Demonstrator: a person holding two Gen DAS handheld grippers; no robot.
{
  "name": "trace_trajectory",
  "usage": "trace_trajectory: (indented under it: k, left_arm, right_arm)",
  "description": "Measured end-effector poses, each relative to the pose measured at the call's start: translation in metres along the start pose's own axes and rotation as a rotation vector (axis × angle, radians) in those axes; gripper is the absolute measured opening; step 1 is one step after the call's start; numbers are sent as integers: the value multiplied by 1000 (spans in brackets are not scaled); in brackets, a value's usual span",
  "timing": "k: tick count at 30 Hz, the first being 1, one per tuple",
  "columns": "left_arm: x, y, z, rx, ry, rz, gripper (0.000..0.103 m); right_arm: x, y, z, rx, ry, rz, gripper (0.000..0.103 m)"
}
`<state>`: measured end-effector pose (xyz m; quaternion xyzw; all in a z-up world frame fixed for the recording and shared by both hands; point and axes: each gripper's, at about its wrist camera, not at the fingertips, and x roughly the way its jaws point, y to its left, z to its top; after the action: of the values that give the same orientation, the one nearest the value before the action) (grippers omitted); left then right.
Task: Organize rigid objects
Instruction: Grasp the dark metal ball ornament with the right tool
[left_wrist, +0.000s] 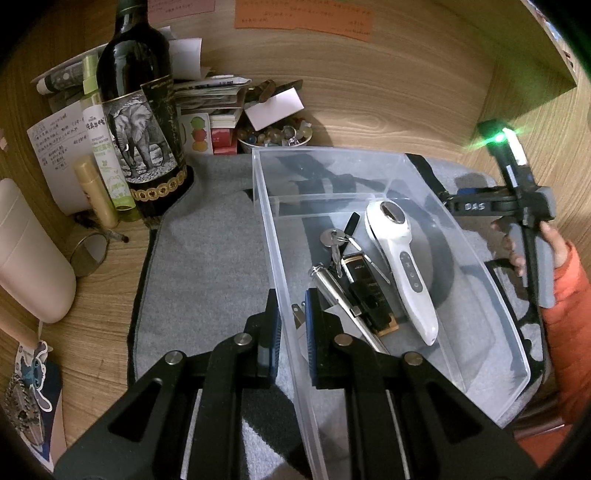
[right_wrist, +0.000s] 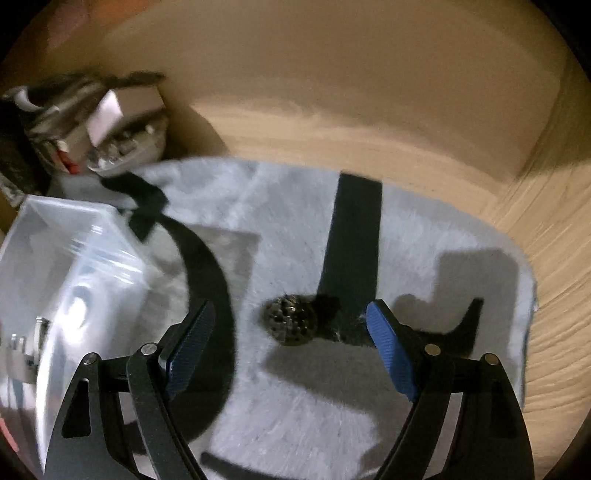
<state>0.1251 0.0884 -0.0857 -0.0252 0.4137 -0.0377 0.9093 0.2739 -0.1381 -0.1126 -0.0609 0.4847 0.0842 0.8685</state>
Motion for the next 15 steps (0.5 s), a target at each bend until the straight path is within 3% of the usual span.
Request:
trace_trajectory:
  k: [2,5,9,15]
  left_arm:
    - [0,0,0,-1,0,0,10]
    - [0,0,0,-3,-1,-1,10]
    - [0,0,0,-4,-1,-2,10]
    - [0,-1,-1,-5,-2,-3,10]
  right_arm:
    - [10,-2,-1,10,21,-1,80]
    - [18,-3,-3,21,30,8,66]
    - [12,0,-3,2,17,34,31]
    - [-1,9,-4,-16,5,42,30]
